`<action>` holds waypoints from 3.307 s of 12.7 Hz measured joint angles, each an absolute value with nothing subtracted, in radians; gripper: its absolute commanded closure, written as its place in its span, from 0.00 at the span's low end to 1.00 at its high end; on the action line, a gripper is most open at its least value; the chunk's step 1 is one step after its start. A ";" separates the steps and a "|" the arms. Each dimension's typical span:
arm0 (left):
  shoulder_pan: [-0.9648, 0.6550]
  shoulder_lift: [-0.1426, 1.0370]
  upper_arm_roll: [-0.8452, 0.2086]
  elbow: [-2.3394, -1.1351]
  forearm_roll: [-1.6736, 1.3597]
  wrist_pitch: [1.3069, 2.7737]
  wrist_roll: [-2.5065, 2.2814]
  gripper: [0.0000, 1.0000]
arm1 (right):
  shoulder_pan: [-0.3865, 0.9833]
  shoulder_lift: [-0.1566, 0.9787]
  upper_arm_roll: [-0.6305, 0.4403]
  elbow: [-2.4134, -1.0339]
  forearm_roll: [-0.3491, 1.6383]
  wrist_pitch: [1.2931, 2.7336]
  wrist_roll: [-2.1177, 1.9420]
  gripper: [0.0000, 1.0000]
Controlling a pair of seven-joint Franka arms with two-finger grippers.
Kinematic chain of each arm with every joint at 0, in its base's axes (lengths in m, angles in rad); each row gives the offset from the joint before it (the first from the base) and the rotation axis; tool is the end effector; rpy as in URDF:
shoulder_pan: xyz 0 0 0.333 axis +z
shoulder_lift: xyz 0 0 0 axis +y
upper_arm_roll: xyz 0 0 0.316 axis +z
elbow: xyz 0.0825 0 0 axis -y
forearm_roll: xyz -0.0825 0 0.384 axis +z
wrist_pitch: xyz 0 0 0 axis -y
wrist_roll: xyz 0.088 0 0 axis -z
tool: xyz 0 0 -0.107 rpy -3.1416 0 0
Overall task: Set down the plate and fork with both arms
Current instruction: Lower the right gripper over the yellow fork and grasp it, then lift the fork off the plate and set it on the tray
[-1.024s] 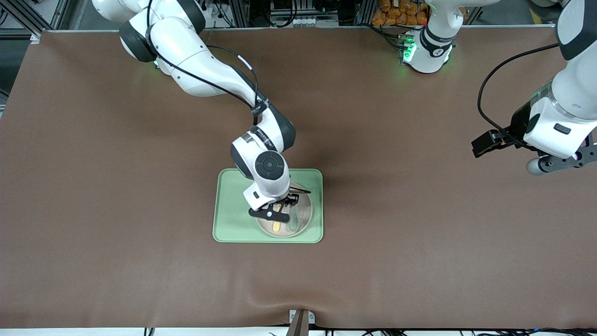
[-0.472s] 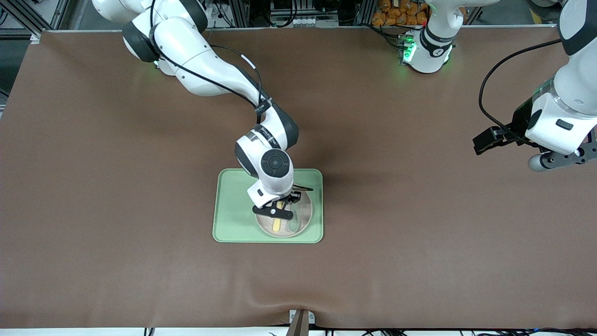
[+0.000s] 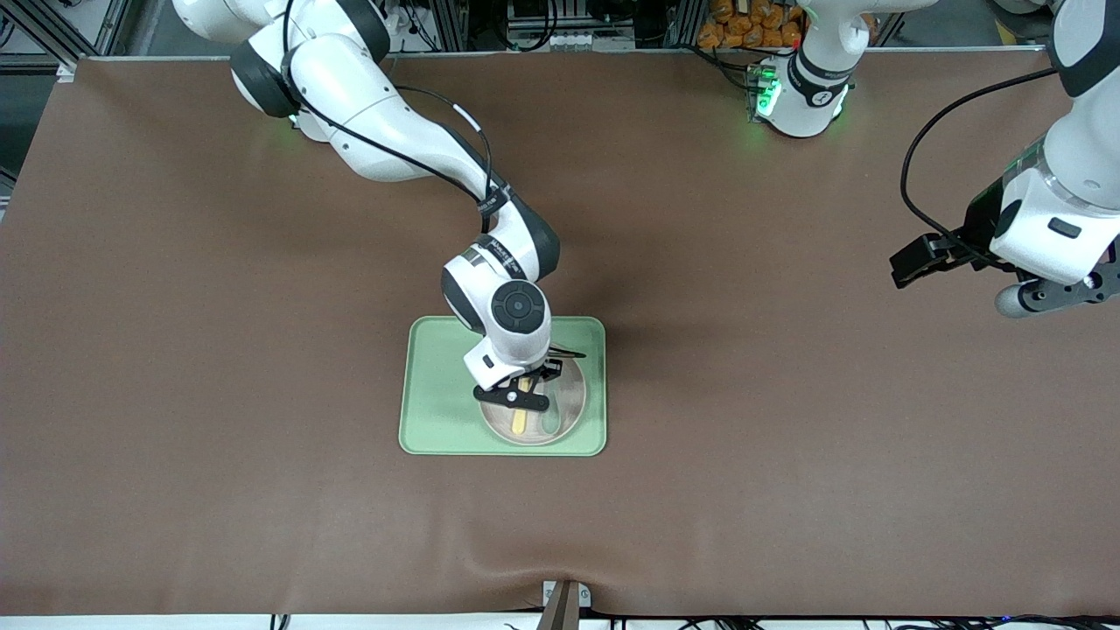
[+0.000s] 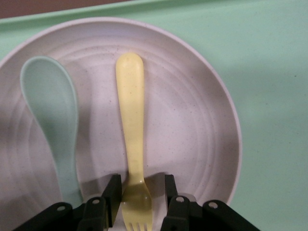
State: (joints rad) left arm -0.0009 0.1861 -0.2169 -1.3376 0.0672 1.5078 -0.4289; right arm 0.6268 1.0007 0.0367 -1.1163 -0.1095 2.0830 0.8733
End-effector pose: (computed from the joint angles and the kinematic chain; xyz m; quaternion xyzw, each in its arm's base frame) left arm 0.5945 -0.1098 0.6227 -0.9939 -0.1089 0.0012 0.0148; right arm 0.6121 0.4605 0.1956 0.9957 -0.0853 0.0100 0.0344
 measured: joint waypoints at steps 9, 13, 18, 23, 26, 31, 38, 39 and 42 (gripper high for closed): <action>0.019 0.175 -0.213 -1.348 0.070 1.511 -0.350 0.00 | 0.621 0.996 0.029 -1.102 -0.112 2.080 0.875 1.00; 0.022 0.069 -0.214 -1.487 0.070 1.614 -0.318 0.00 | 0.565 0.951 0.029 -1.083 -0.097 2.021 0.868 1.00; 0.019 -0.003 -0.170 -1.553 0.068 1.626 -0.272 0.00 | 0.473 0.883 0.029 -1.103 -0.041 1.906 0.752 1.00; 0.010 -0.029 -0.146 -1.600 0.032 1.626 -0.271 0.00 | 0.443 0.799 0.029 -1.362 -0.040 2.106 0.669 1.00; 0.006 -0.031 -0.145 -1.601 0.032 1.621 -0.266 0.00 | 0.428 0.725 0.028 -1.542 -0.040 2.228 0.631 1.00; 0.001 -0.032 -0.145 -1.605 0.032 1.611 -0.259 0.00 | 0.425 0.704 0.031 -1.654 -0.040 2.339 0.622 0.28; 0.000 -0.038 -0.137 -1.605 0.032 1.605 -0.242 0.00 | 0.424 0.678 0.028 -1.643 -0.040 2.320 0.622 0.00; 0.000 -0.039 -0.129 -1.604 0.032 1.605 -0.228 0.00 | 0.424 0.673 0.028 -1.629 -0.040 2.288 0.622 0.00; 0.000 -0.040 -0.115 -1.604 0.032 1.605 -0.192 0.00 | 0.421 0.653 0.022 -1.555 -0.040 2.140 0.621 0.00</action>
